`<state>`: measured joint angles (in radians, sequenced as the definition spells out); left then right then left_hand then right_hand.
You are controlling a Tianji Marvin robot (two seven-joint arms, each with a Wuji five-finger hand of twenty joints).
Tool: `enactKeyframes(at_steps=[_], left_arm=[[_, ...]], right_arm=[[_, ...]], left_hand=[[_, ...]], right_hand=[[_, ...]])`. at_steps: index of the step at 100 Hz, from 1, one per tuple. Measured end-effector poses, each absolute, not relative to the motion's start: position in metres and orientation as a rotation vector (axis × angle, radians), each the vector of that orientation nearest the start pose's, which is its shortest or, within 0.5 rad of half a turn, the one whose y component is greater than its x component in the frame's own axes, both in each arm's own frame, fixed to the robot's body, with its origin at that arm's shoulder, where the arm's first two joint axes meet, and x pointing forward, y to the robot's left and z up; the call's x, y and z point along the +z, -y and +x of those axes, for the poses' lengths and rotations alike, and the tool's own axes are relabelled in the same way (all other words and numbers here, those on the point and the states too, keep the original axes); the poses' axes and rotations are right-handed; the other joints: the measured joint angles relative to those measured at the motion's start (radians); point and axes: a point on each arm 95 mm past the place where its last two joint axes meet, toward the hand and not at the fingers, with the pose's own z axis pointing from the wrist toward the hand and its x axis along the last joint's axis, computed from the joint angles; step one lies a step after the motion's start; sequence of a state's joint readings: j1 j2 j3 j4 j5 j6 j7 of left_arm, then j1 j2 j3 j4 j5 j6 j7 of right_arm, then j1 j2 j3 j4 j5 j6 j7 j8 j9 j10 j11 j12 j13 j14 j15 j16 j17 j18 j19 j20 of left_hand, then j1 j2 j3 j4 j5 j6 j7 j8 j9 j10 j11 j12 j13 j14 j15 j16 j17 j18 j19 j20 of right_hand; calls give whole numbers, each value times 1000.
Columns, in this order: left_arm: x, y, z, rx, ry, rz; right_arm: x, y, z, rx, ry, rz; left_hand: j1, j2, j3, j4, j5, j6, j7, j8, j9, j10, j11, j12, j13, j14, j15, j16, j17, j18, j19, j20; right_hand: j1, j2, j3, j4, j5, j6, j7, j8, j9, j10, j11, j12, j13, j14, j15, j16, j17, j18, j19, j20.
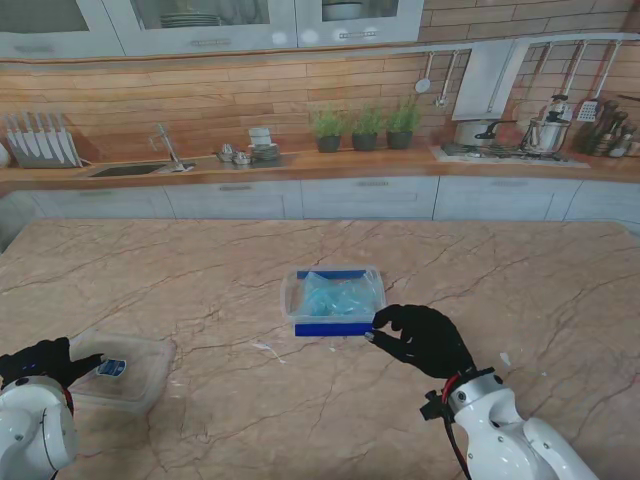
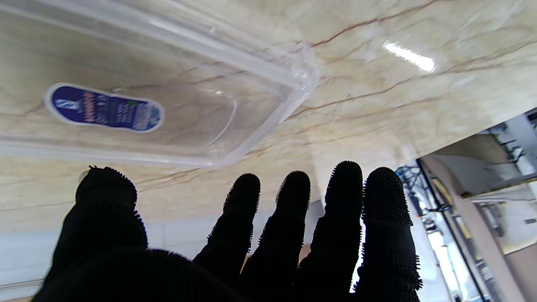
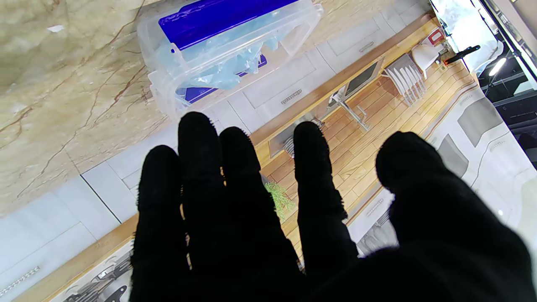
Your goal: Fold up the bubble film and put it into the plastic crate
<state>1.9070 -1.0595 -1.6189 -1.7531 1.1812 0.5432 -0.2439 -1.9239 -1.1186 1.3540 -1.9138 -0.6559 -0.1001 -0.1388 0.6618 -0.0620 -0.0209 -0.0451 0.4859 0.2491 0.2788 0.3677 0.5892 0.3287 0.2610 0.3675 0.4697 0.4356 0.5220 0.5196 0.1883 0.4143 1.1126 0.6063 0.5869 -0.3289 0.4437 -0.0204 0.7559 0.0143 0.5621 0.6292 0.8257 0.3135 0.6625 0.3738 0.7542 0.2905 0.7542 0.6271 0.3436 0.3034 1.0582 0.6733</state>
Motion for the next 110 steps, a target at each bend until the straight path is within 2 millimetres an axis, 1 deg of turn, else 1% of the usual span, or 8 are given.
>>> enactKeyframes(at_steps=[22,28,37,50,57,82,99,110], left_arm=[[-351,-195,318,-549,-1021,-1641],[-353,-197,318,-529,-1007,-1647],[-356,-197,316,-481,-973,-1683],[-359,-194,320,-463,-1033,-1710],[-362,-192,323,-441,-1057,-1730],[-362,-190,330,-447,-1038,-1739],[-361,-186,336,-425,-1086,-1775],[-356,-180,346,-398,-1161,-1752]], right_arm=[[-299,-7,310,-2545,1562,-2010],[-299,-7,310,-2543,1561,-2010],[-299,-8,311,-2540,1558,-2015],[-299,-7,311,-2539,1557,-2017],[-299,-7,311,-2541,1556,-2017],[-299,-7,311,-2547,1553,-2017],[-299,-6,311,-2547,1552,-2018],[-300,-7,311,-2542,1553,-2018]], left_hand=[[1,0,0,0,-118,-18,-44,-12,-113,-2,-20,-12,-75,-9,-24,-1,-60,-19,-44,-26],[1,0,0,0,-137,-36,-44,-14,-135,-26,-21,-13,-92,-22,-35,-1,-79,-35,-72,-39],[1,0,0,0,-138,-42,-45,-14,-136,-36,-21,-13,-96,-27,-46,-2,-81,-45,-79,-49],[1,0,0,0,-138,-43,-45,-14,-136,-36,-21,-13,-96,-31,-46,-2,-81,-49,-79,-50],[-11,11,0,0,-169,-10,-64,-19,-136,-36,-21,-13,-96,-42,-46,-2,-81,-50,-79,-50],[15,11,1,1,-166,-10,-65,-20,-136,-37,-21,-13,-96,-43,-45,-2,-81,-59,-79,-50],[26,22,-1,3,-170,74,-82,-22,-136,-37,-21,-13,-96,-43,-45,-2,-81,-59,-79,-50],[26,21,-9,3,-141,82,-73,-19,-114,-37,-1,-11,-96,-43,-43,-2,-81,-59,-77,-50]], right_hand=[[0,10,-9,0,0,0,0,2,0,0,0,0,0,0,0,0,0,0,0,0],[0,10,-9,0,0,0,0,7,0,0,0,0,0,0,0,0,0,0,0,0],[0,10,-9,0,0,0,0,9,0,0,0,0,0,0,0,0,0,0,0,0],[0,10,-9,0,0,0,-8,9,0,0,0,0,0,0,0,0,0,0,0,0],[0,10,-9,0,0,0,-9,9,0,0,0,0,0,0,0,0,0,0,0,0],[0,10,-9,0,0,0,-9,10,0,0,0,0,0,0,0,0,0,0,0,0],[0,10,-10,0,0,0,-9,11,0,0,0,0,0,0,0,0,0,0,0,0],[0,10,-10,0,0,0,-9,11,0,0,0,0,0,0,0,0,0,0,0,0]])
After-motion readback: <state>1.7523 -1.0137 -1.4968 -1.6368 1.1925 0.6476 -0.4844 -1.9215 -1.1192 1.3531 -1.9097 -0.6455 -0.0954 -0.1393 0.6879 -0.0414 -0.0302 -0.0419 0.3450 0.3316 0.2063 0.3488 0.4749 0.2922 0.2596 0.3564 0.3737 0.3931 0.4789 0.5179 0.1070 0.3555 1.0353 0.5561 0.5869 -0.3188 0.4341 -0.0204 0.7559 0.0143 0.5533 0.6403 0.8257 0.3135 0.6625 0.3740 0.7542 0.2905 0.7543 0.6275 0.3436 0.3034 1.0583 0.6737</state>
